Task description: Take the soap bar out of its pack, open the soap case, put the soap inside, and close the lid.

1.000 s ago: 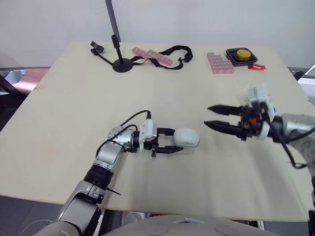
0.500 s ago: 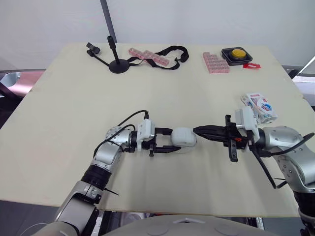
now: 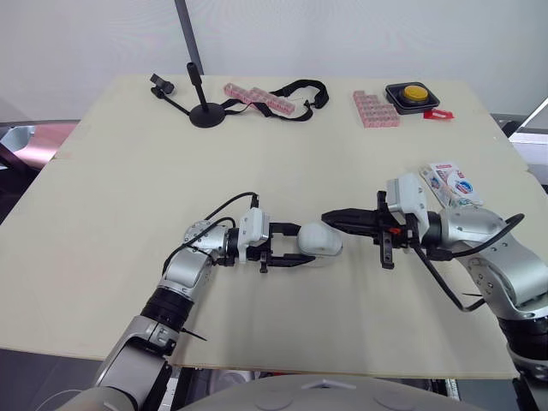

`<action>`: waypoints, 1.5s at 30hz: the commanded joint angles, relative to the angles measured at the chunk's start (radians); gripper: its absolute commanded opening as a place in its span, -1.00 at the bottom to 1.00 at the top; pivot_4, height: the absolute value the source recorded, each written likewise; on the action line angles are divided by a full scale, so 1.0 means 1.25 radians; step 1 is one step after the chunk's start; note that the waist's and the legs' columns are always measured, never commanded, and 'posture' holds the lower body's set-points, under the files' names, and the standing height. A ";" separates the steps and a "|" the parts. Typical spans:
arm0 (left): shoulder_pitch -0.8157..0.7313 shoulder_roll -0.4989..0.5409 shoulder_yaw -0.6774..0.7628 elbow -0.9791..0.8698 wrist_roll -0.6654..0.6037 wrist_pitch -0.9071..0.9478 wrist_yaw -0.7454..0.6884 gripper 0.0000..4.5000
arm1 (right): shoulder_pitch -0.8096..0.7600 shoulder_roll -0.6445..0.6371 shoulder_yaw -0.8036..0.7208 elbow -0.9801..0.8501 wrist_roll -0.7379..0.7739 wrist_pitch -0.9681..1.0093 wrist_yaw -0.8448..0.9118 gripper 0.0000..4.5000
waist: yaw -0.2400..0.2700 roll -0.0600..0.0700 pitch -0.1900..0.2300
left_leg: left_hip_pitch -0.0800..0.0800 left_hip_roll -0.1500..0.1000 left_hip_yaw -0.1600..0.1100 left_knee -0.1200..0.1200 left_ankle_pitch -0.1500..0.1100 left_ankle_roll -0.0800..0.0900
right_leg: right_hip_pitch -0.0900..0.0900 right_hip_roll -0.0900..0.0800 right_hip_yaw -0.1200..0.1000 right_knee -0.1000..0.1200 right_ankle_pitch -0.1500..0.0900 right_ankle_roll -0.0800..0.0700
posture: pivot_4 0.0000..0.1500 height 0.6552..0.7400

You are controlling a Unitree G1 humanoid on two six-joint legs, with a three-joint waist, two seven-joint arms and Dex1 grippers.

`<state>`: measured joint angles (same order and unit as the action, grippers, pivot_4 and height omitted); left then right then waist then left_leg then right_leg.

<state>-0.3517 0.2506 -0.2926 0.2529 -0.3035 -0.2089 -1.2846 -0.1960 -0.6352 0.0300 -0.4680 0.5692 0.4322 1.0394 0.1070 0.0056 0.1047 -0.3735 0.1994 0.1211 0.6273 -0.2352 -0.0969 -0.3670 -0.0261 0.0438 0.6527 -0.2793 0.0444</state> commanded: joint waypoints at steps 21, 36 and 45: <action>0.003 0.020 0.000 -0.001 0.015 0.010 0.007 -0.15 | 0.011 -0.059 0.074 0.027 -0.097 -0.060 0.030 -0.99 | -0.003 0.000 0.000 | 0.002 0.000 0.000 0.000 0.000 0.000 | 0.002 0.000 0.000 -0.001 0.000 0.000 | 1.00 1.00; 0.005 0.020 -0.003 -0.006 0.014 0.013 0.012 -0.15 | 0.002 -0.090 0.139 0.050 -0.139 -0.038 0.017 -0.99 | -0.014 -0.002 -0.002 | 0.007 0.000 0.000 -0.002 0.000 0.000 | 0.007 0.000 0.000 -0.003 0.000 0.000 | 1.00 1.00; 0.011 0.023 -0.003 -0.016 0.012 0.019 0.012 -0.15 | 0.008 -0.080 0.111 0.062 -0.118 -0.045 0.001 -0.99 | -0.019 -0.003 -0.003 | 0.012 0.000 0.000 -0.004 0.000 0.000 | 0.012 -0.001 0.000 -0.005 0.000 0.000 | 1.00 1.00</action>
<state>-0.3484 0.2636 -0.2943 0.2522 -0.3014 -0.1874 -1.2699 -0.2184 -0.7235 0.1527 -0.4499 0.4553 0.3355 1.0508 0.0836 0.0021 0.1004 -0.3589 0.1994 0.1210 0.6222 -0.2354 -0.0972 -0.3519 -0.0272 0.0434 0.6462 -0.2795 0.0441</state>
